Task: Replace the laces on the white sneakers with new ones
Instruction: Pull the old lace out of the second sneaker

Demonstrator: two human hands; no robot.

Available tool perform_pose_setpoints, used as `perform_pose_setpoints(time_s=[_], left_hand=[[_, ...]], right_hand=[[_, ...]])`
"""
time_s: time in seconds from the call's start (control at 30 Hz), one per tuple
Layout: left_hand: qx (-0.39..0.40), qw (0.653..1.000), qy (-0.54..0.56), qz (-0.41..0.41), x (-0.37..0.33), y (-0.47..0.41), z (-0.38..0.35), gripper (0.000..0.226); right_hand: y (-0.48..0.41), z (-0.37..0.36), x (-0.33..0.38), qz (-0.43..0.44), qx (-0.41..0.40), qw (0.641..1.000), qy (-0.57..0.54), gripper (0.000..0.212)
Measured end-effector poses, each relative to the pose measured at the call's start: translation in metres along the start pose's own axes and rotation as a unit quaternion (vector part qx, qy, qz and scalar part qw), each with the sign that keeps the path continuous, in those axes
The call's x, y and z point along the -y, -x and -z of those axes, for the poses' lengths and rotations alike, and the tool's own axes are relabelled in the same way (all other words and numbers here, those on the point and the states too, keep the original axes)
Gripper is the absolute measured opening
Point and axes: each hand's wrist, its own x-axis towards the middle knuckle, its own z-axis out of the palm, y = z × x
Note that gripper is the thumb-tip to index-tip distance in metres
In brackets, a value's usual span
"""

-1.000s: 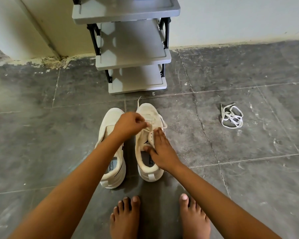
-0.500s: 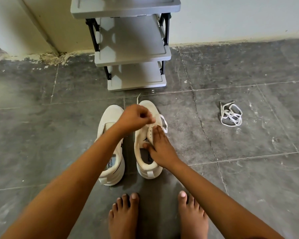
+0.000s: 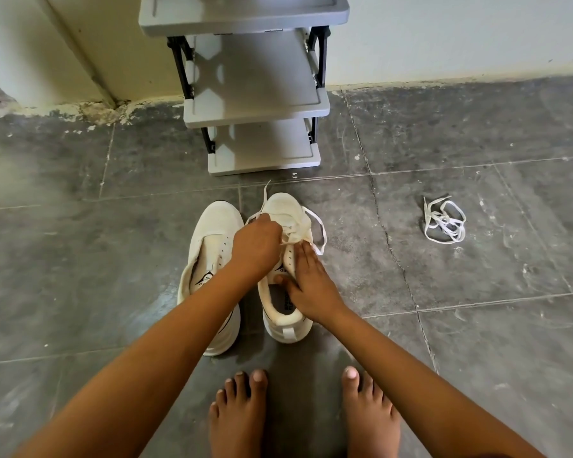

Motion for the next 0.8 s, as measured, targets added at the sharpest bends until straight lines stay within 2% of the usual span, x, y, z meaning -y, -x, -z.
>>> perform_pose_setpoints(time_s=[0.07, 0.17, 0.2, 0.23, 0.3, 0.33, 0.43, 0.5, 0.53, 0.63, 0.73, 0.8], left_hand=[[-0.001, 1.000, 0.025, -0.002, 0.001, -0.001, 0.001, 0.020], [-0.019, 0.983, 0.181, 0.024, 0.011, 0.002, 0.006, 0.020], [-0.016, 0.965, 0.258, 0.036, 0.012, 0.006, 0.009, 0.018], [-0.005, 0.932, 0.359, 0.046, 0.010, 0.011, 0.014, 0.017], [0.014, 0.842, 0.536, 0.049, -0.001, 0.015, 0.030, 0.013], [0.000, 0.830, 0.557, 0.044, -0.004, 0.011, 0.038, 0.015], [-0.105, 0.892, 0.436, 0.062, -0.001, -0.007, 0.057, 0.018], [-0.136, 0.903, 0.397, 0.097, 0.006, -0.010, 0.057, 0.004], [-0.132, 0.907, 0.385, 0.112, 0.009, -0.008, 0.053, 0.010], [-0.064, 0.944, 0.303, 0.114, 0.021, 0.007, 0.034, 0.041], [0.061, 0.976, 0.196, 0.068, 0.027, 0.021, 0.019, 0.048], [0.092, 0.979, 0.175, 0.056, 0.025, 0.029, 0.011, 0.052]], right_hand=[[-0.001, 0.000, -0.001, -0.001, 0.004, 1.000, 0.001, 0.078], [-0.001, 0.000, -0.001, -0.004, 0.005, 1.000, 0.005, 0.077], [-0.001, 0.000, -0.001, -0.005, 0.005, 1.000, 0.005, 0.077], [-0.001, -0.001, -0.001, -0.004, 0.005, 1.000, 0.006, 0.077], [-0.001, -0.001, 0.001, -0.002, 0.001, 1.000, 0.013, 0.076], [-0.001, 0.000, 0.001, -0.003, 0.001, 1.000, 0.015, 0.077], [0.000, 0.003, 0.001, -0.008, 0.006, 1.000, 0.020, 0.078], [-0.001, 0.004, 0.000, -0.006, 0.010, 1.000, 0.022, 0.079], [-0.001, 0.004, 0.000, -0.005, 0.012, 1.000, 0.021, 0.079], [-0.001, 0.004, -0.001, 0.002, 0.024, 1.000, 0.015, 0.080], [0.000, 0.010, -0.004, 0.003, 0.028, 0.999, -0.017, 0.076], [0.001, 0.017, -0.006, 0.005, 0.009, 0.999, -0.031, 0.071]])
